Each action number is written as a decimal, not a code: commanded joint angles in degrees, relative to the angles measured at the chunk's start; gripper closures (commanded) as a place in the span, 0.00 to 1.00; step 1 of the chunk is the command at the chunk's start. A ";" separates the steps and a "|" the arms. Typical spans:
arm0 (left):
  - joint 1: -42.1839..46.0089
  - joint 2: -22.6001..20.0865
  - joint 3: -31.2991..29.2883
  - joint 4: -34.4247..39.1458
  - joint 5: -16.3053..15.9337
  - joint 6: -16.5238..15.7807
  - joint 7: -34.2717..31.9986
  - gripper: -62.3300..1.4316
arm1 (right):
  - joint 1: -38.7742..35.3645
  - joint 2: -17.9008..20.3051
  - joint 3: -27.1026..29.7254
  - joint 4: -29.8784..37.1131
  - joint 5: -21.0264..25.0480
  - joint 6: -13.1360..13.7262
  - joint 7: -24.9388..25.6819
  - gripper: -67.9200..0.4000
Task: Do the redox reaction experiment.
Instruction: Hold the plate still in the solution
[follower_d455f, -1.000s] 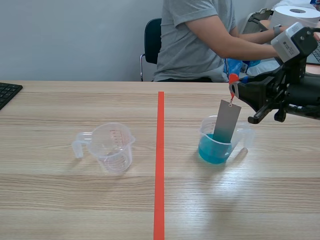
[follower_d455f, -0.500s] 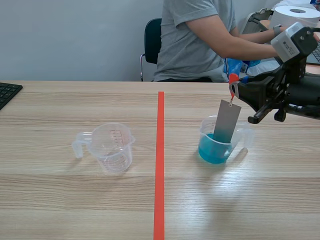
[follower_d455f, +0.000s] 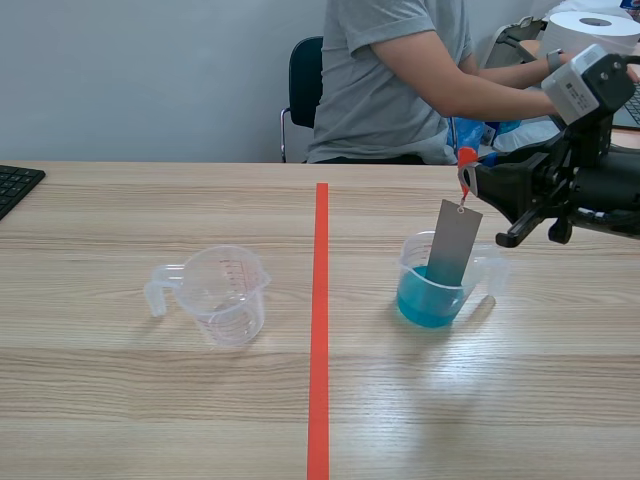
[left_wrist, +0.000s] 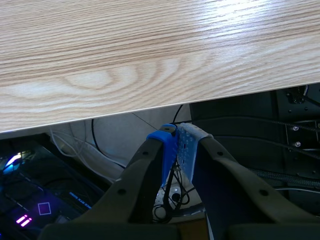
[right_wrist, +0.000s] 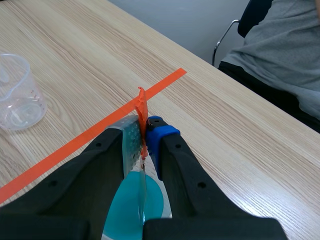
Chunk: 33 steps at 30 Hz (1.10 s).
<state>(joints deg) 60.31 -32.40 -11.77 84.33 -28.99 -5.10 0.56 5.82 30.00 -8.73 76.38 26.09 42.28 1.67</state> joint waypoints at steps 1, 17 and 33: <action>-0.02 0.17 0.11 0.33 -0.35 -0.15 -0.72 0.92 | 0.70 0.96 0.31 0.28 0.02 0.44 0.37 0.97; -0.02 0.17 0.11 0.33 -0.35 -0.15 -0.70 0.92 | 0.33 3.21 1.73 3.96 4.15 0.44 -1.90 0.97; -0.02 0.17 0.11 0.33 -0.35 -0.15 -0.72 0.92 | -5.25 4.11 8.48 18.03 8.79 0.44 -8.15 0.97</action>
<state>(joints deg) 60.31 -32.40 -11.75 84.33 -28.99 -5.13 0.54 -0.38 33.19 -1.23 93.51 33.36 42.39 -7.07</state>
